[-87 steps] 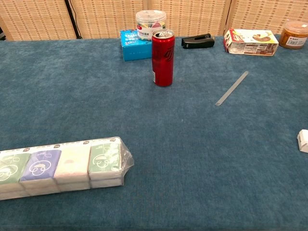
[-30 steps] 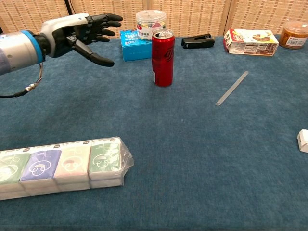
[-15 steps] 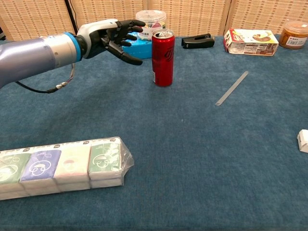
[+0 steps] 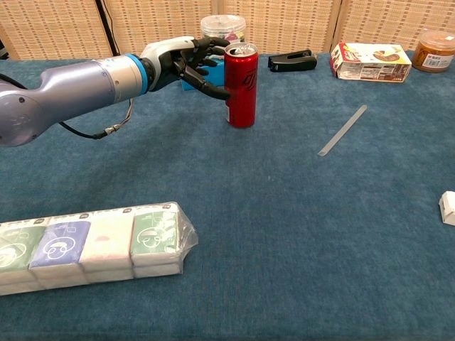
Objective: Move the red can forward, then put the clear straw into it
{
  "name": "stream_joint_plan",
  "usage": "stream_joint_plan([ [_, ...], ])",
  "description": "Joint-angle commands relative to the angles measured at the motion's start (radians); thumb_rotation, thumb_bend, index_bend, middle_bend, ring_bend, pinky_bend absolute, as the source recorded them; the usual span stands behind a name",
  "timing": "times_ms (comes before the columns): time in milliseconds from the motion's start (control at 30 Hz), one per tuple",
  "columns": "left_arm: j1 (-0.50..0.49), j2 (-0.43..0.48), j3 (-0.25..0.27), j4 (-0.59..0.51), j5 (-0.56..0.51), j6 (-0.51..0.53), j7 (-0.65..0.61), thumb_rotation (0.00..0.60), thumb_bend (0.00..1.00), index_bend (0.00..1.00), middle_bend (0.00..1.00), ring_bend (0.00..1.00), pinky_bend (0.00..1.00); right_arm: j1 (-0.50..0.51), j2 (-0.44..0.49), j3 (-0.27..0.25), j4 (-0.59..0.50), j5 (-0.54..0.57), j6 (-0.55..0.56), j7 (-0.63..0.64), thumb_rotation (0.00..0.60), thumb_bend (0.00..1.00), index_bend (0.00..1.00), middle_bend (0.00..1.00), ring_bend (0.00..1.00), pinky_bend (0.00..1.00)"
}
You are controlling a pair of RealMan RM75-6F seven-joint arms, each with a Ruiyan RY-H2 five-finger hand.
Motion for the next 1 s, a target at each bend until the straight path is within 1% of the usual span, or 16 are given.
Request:
stream_joint_plan([
  [33,-0.012,-0.018,0.002,0.024,-0.002,-0.013,-0.005,0.600,0.00,0.00,0.00,0.00,0.00,0.001,-0.001,0.002,0.006,0.005,-0.004,0.006,0.600,0.00,0.00,0.00,0.00,0.00],
  [100,-0.021,-0.031,0.003,0.041,-0.006,-0.027,-0.009,0.600,0.00,0.00,0.00,0.00,0.00,0.000,0.000,0.004,0.010,0.007,-0.005,0.012,0.600,0.00,0.00,0.00,0.00,0.00],
  [167,-0.029,-0.040,0.005,0.052,-0.006,-0.038,-0.019,0.600,0.02,0.00,0.00,0.00,0.00,-0.001,0.001,0.006,0.013,0.007,-0.003,0.017,0.600,0.00,0.00,0.00,0.00,0.00],
  [267,-0.037,-0.058,0.003,0.073,-0.009,-0.038,-0.022,0.600,0.12,0.00,0.00,0.00,0.00,-0.002,0.003,0.009,0.015,0.009,-0.001,0.023,0.600,0.00,0.00,0.00,0.00,0.00],
  [333,-0.043,-0.068,0.001,0.086,-0.012,-0.040,-0.022,0.600,0.20,0.00,0.00,0.00,0.00,-0.002,0.003,0.009,0.018,0.009,-0.003,0.027,0.600,0.00,0.00,0.00,0.00,0.00],
  [400,-0.047,-0.078,-0.001,0.100,-0.016,-0.041,-0.018,0.600,0.24,0.00,0.00,0.00,0.00,-0.002,0.003,0.010,0.021,0.012,-0.005,0.029,0.600,0.00,0.00,0.00,0.00,0.00],
  [667,-0.057,-0.104,-0.001,0.135,-0.026,-0.051,-0.007,0.600,0.33,0.01,0.00,0.00,0.00,-0.001,0.001,0.011,0.024,0.011,-0.010,0.031,0.600,0.00,0.00,0.00,0.00,0.00],
  [733,-0.059,-0.113,-0.004,0.148,-0.031,-0.049,0.003,0.600,0.35,0.03,0.00,0.00,0.00,-0.001,0.000,0.011,0.025,0.012,-0.010,0.030,0.600,0.00,0.00,0.00,0.00,0.00],
  [800,-0.061,-0.121,-0.009,0.156,-0.037,-0.045,0.010,0.600,0.38,0.09,0.00,0.01,0.00,-0.001,0.001,0.012,0.025,0.013,-0.011,0.030,0.600,0.00,0.00,0.00,0.00,0.00],
  [867,-0.063,-0.127,-0.012,0.165,-0.042,-0.042,0.021,0.600,0.42,0.14,0.02,0.02,0.00,0.000,0.001,0.013,0.024,0.015,-0.013,0.030,0.600,0.00,0.00,0.00,0.00,0.00],
  [933,-0.064,-0.137,-0.023,0.178,-0.056,-0.040,0.039,0.600,0.47,0.20,0.07,0.05,0.00,-0.001,0.001,0.013,0.024,0.016,-0.014,0.029,0.600,0.00,0.00,0.00,0.00,0.00],
  [1000,-0.067,-0.148,-0.034,0.192,-0.073,-0.044,0.063,0.600,0.50,0.24,0.10,0.06,0.00,-0.001,0.000,0.013,0.025,0.016,-0.013,0.029,0.600,0.00,0.00,0.00,0.00,0.00],
])
